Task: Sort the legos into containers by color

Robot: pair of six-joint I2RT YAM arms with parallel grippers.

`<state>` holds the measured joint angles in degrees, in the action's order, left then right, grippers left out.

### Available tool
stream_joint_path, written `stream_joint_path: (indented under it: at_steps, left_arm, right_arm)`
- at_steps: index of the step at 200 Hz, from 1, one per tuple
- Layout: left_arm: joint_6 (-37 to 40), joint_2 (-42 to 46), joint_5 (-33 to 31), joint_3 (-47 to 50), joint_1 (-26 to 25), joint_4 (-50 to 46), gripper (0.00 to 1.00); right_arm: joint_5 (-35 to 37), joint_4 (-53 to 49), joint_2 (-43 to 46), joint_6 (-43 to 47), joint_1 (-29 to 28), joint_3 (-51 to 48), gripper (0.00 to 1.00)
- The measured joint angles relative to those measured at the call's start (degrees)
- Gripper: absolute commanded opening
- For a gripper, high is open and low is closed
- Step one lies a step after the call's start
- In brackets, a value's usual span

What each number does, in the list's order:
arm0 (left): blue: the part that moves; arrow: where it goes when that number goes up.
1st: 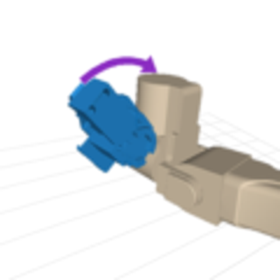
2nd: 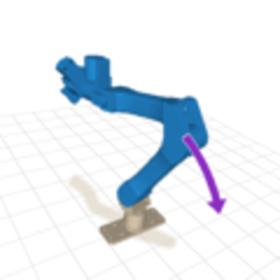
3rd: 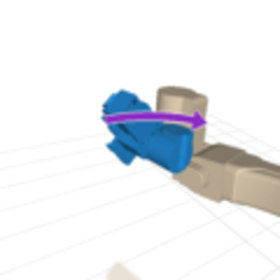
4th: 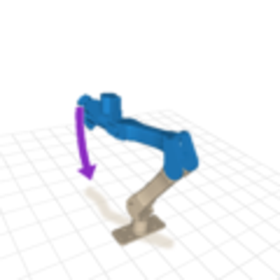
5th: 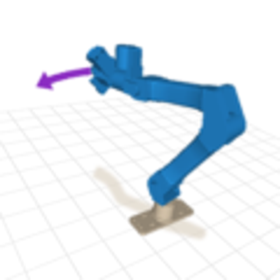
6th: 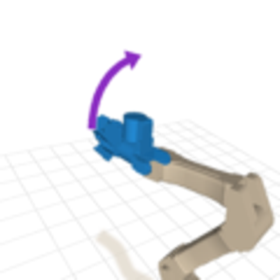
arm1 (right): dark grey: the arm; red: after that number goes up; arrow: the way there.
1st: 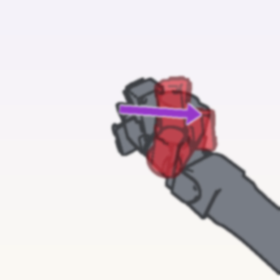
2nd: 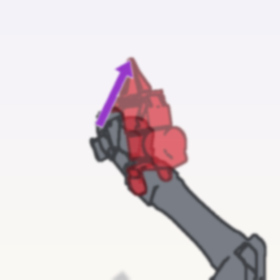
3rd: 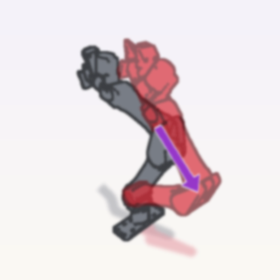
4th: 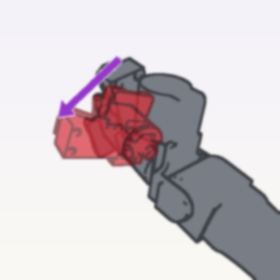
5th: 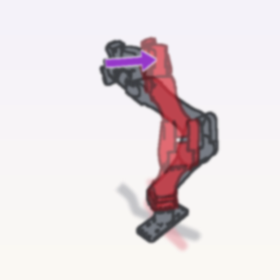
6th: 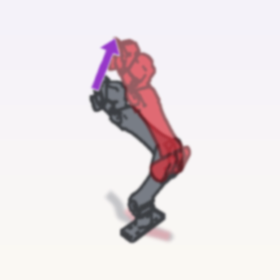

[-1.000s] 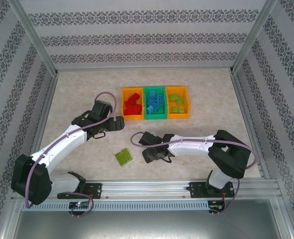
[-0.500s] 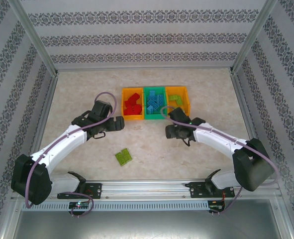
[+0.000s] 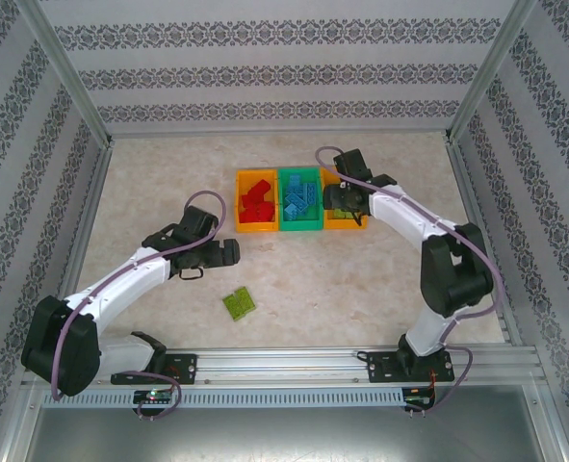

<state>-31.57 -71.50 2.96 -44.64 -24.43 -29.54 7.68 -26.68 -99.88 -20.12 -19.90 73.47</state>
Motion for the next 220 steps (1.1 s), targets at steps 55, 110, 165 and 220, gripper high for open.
stream_joint_path:
  at_steps: [55, 110, 165, 220]
  left_arm:
    - [-2.45, 0.0, 0.31, 1.99, -1.11, -0.59, 1.0]
    - [-3.43, 0.13, 0.24, 2.01, -1.14, -0.96, 1.0]
    - [-3.69, 2.6, -1.33, 2.05, -1.51, -1.95, 0.99]
    - [-4.52, 3.54, -4.22, 3.5, -1.07, -3.13, 0.99]
  right_arm:
    - [1.07, -0.13, -6.62, 1.31, 2.91, 4.98, 0.84]
    - [0.79, -0.07, -5.97, 2.51, 2.19, 5.2, 0.93]
    - [-1.16, 3.04, 8.48, 4.28, -10.23, -4.61, 0.9]
    - [-4.31, 8.33, 10.93, -1.03, -29.4, -15.15, 0.84]
